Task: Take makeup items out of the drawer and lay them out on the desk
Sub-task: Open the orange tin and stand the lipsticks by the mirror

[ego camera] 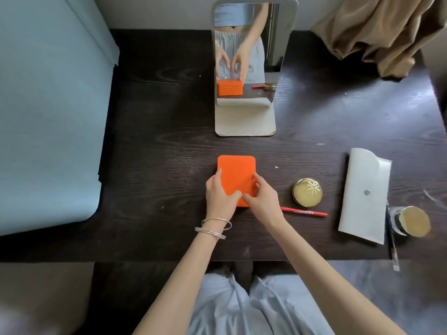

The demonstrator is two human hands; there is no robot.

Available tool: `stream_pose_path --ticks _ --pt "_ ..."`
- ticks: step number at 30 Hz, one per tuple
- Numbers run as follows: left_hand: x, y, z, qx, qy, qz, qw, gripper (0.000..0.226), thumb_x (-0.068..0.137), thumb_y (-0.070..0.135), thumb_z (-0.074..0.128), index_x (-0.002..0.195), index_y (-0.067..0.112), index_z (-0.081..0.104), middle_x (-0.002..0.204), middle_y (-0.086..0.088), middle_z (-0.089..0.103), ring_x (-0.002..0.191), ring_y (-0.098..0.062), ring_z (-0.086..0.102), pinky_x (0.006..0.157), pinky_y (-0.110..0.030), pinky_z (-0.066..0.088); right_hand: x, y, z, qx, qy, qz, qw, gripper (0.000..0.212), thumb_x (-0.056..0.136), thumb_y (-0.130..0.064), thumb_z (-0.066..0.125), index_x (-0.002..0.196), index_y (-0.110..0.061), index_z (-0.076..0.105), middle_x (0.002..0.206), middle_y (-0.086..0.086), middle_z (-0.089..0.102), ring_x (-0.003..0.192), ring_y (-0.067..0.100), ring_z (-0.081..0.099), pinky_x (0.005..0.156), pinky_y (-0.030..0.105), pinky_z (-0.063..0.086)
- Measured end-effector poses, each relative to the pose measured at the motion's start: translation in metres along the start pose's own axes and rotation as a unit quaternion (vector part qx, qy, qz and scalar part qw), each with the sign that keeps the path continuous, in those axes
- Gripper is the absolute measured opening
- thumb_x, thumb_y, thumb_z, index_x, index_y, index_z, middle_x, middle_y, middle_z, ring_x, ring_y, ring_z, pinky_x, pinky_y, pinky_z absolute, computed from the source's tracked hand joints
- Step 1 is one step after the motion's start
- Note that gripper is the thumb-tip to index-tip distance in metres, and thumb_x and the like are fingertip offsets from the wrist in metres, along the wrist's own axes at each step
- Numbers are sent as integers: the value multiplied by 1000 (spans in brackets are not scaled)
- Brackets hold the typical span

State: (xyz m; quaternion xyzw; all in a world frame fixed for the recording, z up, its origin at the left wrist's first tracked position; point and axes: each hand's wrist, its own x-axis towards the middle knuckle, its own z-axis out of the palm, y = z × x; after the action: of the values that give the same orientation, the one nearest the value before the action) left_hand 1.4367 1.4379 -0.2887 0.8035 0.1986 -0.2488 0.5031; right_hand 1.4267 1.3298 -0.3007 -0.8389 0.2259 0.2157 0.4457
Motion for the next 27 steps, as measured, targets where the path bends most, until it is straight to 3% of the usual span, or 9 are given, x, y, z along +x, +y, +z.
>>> stream_pose_path --ticks 4,7,9,12,15,18,23,27 --pt "11 1 -12 -51 -30 -54 997 72 90 17 53 150 15 14 154 -4 20 138 -22 31 110 -38 32 2 -16 16 -116 12 14 993 88 87 -39 60 149 -3 9 145 16 35 132 33 37 98 43 39" --pt "22 7 -22 -67 -53 -88 992 62 96 30 44 149 13 17 155 -6 23 141 -23 27 115 -39 25 4 -35 30 -192 32 47 980 102 83 -54 59 148 1 1 142 18 31 128 35 39 94 46 41" --pt "31 12 -28 -65 -72 -111 989 54 97 37 37 145 13 30 150 -8 34 137 -26 34 115 -44 26 7 -41 40 -223 47 58 972 112 78 -60 60 147 4 -1 141 18 30 125 34 40 91 44 44" --pt "40 16 -34 -71 -102 -139 982 43 97 46 30 122 18 51 132 -6 53 122 -25 48 109 -47 34 10 -43 50 -245 64 73 965 121 73 -66 61 145 5 -5 143 20 25 125 34 37 90 44 45" --pt "46 18 -35 -86 -104 -166 977 52 95 57 28 118 16 52 119 -5 56 111 -23 52 105 -45 39 14 -45 54 -266 50 92 958 125 71 -68 60 145 5 -10 144 22 21 126 36 35 92 48 45" --pt "52 18 -35 -73 -100 -175 977 62 90 64 28 122 16 52 125 -8 57 114 -27 54 104 -48 40 17 -51 54 -305 32 117 945 127 71 -66 62 144 6 -13 143 24 19 124 42 38 92 52 48" --pt "49 22 -34 -22 -91 -163 982 61 91 63 27 111 14 57 119 -12 61 110 -30 57 102 -47 42 17 -59 47 -325 12 118 938 123 72 -69 57 144 7 -8 140 26 23 116 45 49 83 46 53" --pt "46 24 -26 54 -85 -137 986 63 93 58 24 131 15 49 131 -11 53 120 -30 50 105 -41 37 18 -53 37 -260 16 89 961 117 76 -69 53 144 7 -5 142 23 23 117 42 50 89 45 47"
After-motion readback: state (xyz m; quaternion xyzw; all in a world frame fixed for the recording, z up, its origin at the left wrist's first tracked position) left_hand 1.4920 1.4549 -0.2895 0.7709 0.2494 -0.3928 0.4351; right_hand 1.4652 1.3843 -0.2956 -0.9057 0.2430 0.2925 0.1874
